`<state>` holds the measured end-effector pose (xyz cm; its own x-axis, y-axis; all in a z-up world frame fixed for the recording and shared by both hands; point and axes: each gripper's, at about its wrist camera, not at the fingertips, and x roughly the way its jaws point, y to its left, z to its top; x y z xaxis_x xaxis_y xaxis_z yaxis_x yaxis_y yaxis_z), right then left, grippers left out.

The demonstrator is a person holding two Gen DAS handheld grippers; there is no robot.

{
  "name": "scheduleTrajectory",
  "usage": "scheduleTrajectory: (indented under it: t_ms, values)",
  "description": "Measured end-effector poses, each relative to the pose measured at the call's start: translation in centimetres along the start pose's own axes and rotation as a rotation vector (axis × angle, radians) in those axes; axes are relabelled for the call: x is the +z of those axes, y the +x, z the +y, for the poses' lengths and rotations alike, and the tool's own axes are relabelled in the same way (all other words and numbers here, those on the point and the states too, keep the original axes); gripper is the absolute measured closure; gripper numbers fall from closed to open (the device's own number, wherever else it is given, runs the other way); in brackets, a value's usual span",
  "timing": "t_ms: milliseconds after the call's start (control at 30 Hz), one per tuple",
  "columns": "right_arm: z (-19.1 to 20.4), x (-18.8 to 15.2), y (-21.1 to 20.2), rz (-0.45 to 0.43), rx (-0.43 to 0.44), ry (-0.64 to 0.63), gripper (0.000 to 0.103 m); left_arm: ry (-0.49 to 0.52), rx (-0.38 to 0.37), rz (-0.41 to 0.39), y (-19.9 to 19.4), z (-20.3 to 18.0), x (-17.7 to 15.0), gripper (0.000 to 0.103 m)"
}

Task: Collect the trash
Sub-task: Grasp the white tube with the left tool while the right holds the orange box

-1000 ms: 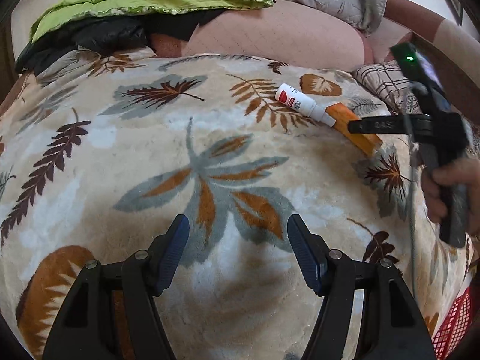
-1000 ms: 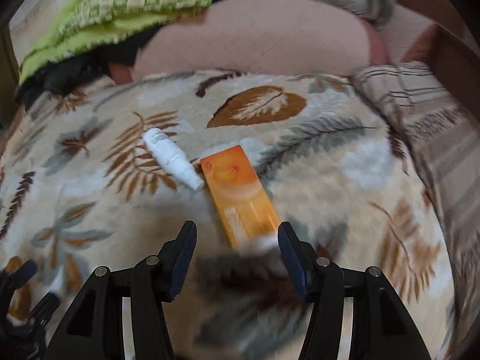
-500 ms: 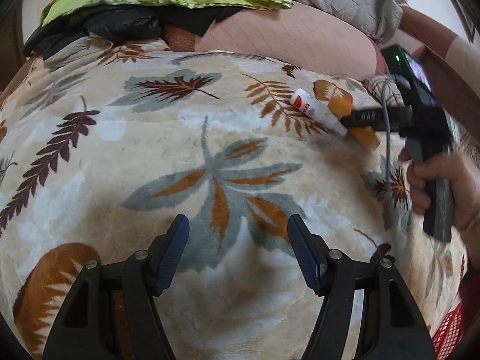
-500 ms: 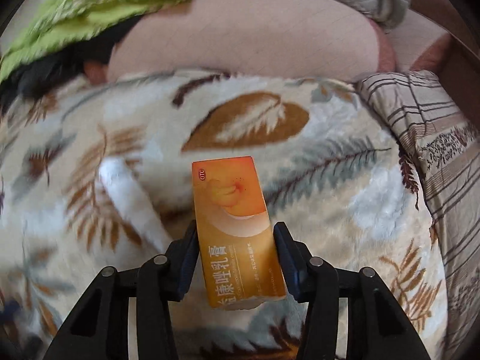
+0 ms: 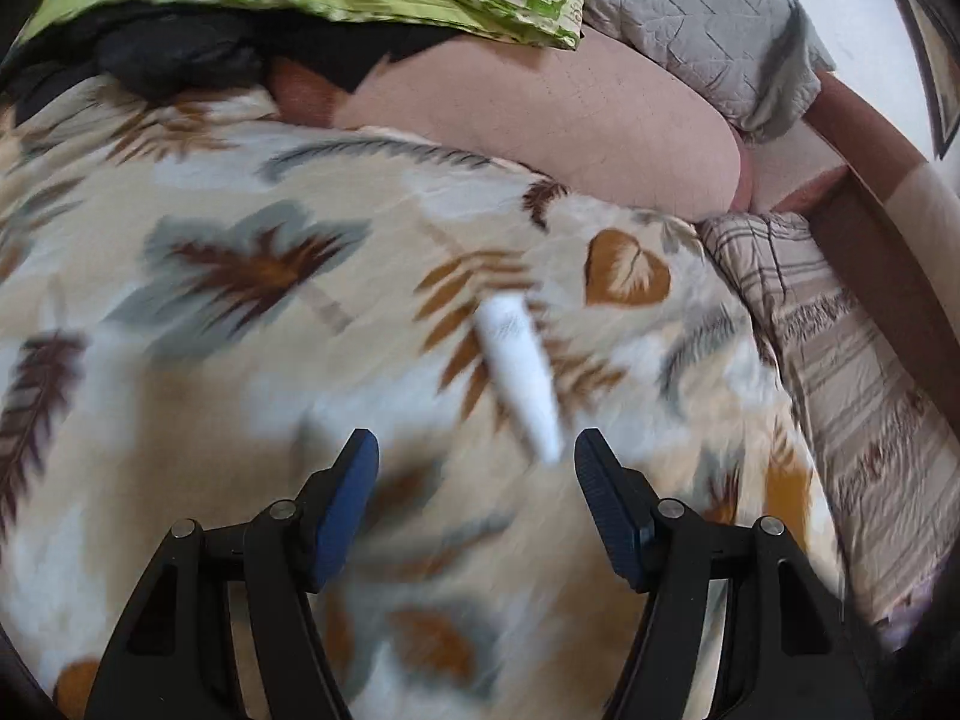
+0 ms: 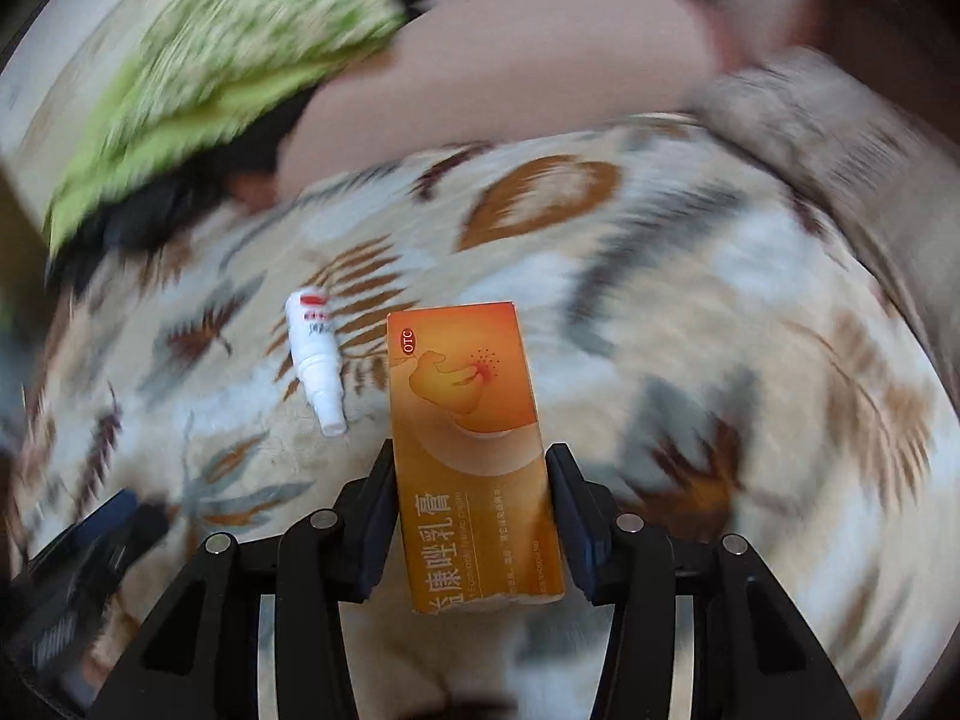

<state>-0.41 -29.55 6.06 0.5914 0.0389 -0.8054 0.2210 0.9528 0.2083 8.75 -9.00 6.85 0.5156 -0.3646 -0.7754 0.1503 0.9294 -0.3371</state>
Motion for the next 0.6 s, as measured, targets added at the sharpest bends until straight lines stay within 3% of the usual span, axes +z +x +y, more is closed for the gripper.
scheduleTrajectory:
  t_ms: [67,200,300,367,467,600]
  values:
    - [-0.8,-1.5,-2.9,-0.05,-0.006,0.054,0.052,0.037,-0.024,0.051,2.6,-2.2,1.8,0.036]
    - [-1.7,-4.5,-5.4,-0.104,0.049,0.139,0.051,0.077,0.17,0.11,6.9,-4.0,2.8,0.04]
    - [-1.8,-5.7,-4.9,-0.082,0.057,0.142,0.051,0.06,0.211,0.159,9.8,-3.5,3.0,0.043]
    - [-1.7,-5.9,-4.5,-0.075,0.06,0.128,0.051,0.091,0.235,0.139,10.7,-3.7,2.9,0.047]
    - [-1.8,-5.9,-4.4,-0.078,0.069,0.125,0.051,0.147,0.234,0.098,9.8,-3.6,2.1,0.068]
    - [-1.8,-6.1,-4.6,-0.079,0.069,0.113,0.051,0.107,0.128,0.093,7.0,-1.8,0.2,0.069]
